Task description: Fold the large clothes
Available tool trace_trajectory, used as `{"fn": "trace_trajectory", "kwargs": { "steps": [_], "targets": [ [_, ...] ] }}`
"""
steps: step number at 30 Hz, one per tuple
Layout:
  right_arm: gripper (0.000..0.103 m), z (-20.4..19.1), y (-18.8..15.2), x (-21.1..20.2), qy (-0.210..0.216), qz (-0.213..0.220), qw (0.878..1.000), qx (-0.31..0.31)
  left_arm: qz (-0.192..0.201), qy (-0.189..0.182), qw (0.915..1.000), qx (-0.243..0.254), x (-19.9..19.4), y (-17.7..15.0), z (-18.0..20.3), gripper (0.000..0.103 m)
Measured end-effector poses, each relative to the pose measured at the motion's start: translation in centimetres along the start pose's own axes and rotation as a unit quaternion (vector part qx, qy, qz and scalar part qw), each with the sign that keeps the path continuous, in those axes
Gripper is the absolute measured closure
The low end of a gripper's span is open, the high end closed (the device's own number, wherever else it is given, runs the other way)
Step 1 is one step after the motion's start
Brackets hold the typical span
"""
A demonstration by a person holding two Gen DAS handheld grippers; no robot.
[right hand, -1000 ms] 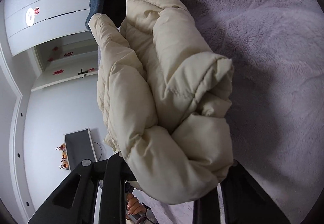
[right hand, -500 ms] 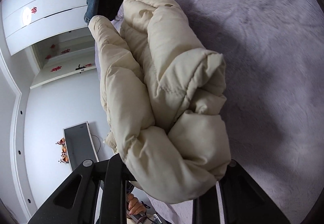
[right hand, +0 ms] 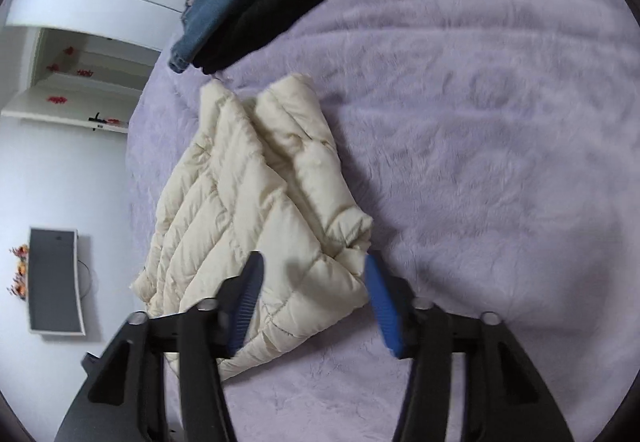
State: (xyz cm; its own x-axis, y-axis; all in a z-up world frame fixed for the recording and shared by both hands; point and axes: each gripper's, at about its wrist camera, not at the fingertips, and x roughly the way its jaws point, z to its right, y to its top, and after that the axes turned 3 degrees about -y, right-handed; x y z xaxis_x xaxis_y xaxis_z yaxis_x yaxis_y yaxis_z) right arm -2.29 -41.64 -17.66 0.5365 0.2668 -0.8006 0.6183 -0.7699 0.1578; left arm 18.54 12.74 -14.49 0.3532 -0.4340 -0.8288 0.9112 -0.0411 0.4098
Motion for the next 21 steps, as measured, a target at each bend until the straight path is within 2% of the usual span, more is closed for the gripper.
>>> {"fn": "trace_trajectory", "kwargs": {
  "steps": [3,6,9,13,16,18,21],
  "targets": [
    [0.081,-4.6,1.1,0.6,0.023,-0.007,0.995,-0.093,-0.005,-0.022,0.9989,0.042,0.8,1.1,3.0,0.058],
    [0.081,-10.1,1.7,3.2,0.039,-0.029,0.98,-0.194,-0.016,-0.027,0.9949,0.096,2.8,1.4,6.6,0.058],
    [0.081,-13.8,0.9,6.2,0.047,-0.049,0.963,-0.262,-0.017,-0.033,0.992,0.121,5.0,2.0,9.2,0.058],
    [0.081,-15.4,0.9,10.0,0.029,-0.069,0.95,-0.303,-0.01,-0.009,0.9929,0.118,8.0,3.9,9.3,0.058],
    [0.081,-15.6,2.0,12.2,-0.001,-0.057,0.943,-0.326,0.001,0.024,0.994,0.107,10.0,5.3,8.0,0.058],
    [0.081,-14.9,3.3,13.1,-0.015,-0.045,0.948,-0.316,-0.001,0.028,0.9958,0.087,11.4,6.1,6.6,0.058],
    [0.083,-13.1,6.1,15.0,-0.032,-0.034,0.96,-0.276,-0.008,0.023,0.9979,0.061,13.5,6.3,5.0,0.058]
  ]
}}
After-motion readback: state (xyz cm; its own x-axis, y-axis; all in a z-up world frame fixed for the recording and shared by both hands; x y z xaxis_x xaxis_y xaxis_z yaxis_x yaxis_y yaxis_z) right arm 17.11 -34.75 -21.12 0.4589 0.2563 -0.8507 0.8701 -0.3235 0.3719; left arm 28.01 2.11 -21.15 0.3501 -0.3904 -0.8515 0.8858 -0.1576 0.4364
